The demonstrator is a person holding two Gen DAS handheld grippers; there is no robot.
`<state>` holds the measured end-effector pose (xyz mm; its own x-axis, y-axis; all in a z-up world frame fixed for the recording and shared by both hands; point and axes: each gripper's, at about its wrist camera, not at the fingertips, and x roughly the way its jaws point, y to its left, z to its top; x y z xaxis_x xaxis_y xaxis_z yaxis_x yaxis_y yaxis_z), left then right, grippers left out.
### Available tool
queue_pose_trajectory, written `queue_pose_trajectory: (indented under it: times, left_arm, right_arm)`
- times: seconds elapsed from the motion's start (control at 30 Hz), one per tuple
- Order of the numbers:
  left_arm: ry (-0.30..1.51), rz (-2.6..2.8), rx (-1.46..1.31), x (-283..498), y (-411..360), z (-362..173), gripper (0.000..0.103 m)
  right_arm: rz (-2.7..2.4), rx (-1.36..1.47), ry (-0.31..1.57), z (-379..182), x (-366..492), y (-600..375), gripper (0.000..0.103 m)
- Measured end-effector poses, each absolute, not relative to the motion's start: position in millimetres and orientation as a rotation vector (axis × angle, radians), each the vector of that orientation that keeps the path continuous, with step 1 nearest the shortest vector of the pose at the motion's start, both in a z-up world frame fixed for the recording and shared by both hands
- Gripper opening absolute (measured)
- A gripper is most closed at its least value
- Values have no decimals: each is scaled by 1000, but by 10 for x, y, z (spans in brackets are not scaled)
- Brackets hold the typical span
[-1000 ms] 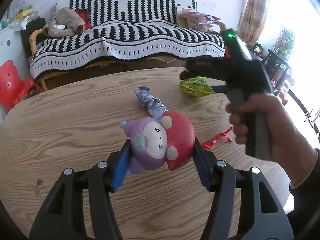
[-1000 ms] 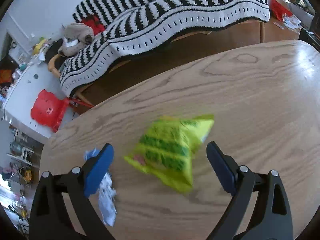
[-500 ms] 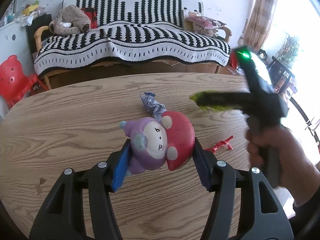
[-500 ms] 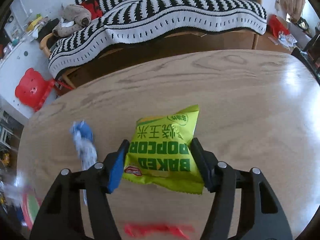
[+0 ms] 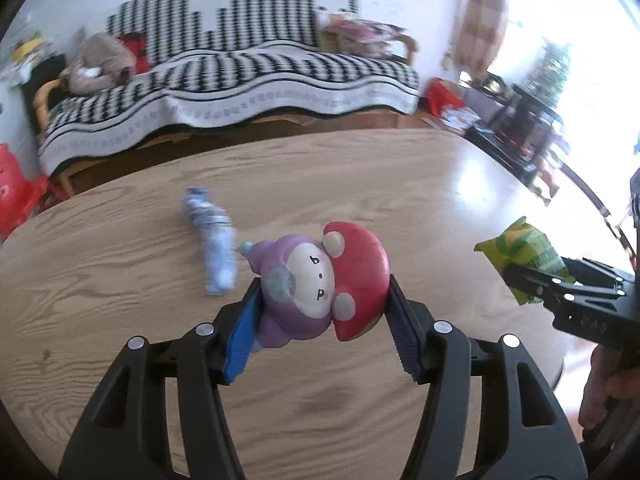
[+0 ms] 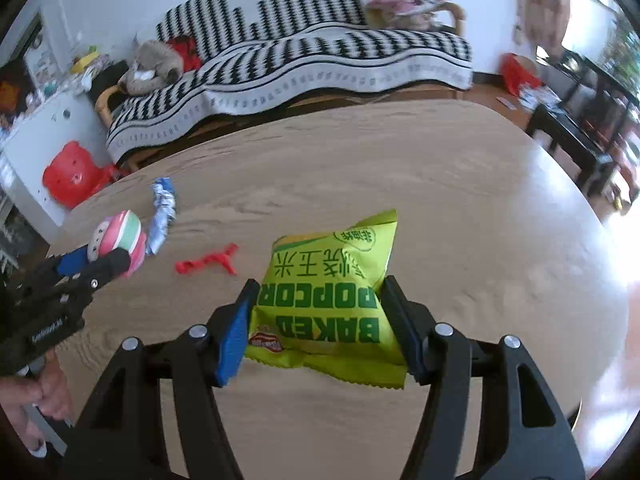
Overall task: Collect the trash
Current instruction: 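Carry the doll and popcorn bag over the black bin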
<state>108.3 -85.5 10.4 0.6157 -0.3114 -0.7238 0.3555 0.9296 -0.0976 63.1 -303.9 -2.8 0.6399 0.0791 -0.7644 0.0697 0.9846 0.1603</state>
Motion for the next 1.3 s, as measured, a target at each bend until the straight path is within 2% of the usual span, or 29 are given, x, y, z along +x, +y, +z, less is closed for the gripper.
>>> queue_pose_trajectory:
  times: [0.33,0.8,1.1,1.3]
  left_arm:
    - [841,-599,213,582,-2163,-100,58]
    - [837,-937,238,-185,-3759,-302,58]
    - [871,-1053,303,-599,-4352,-589,58]
    - [889,-1068,324,-598,-4508,-693,58]
  right_arm:
    - [-155,279,866,-40,-247,-4316,62]
    - [-353,436,830,-183,-1427,-5789,62]
    - [-417,521,836,-387,-1893,-6281,62]
    - [-424,538,836,-389,-1932,-6319,62]
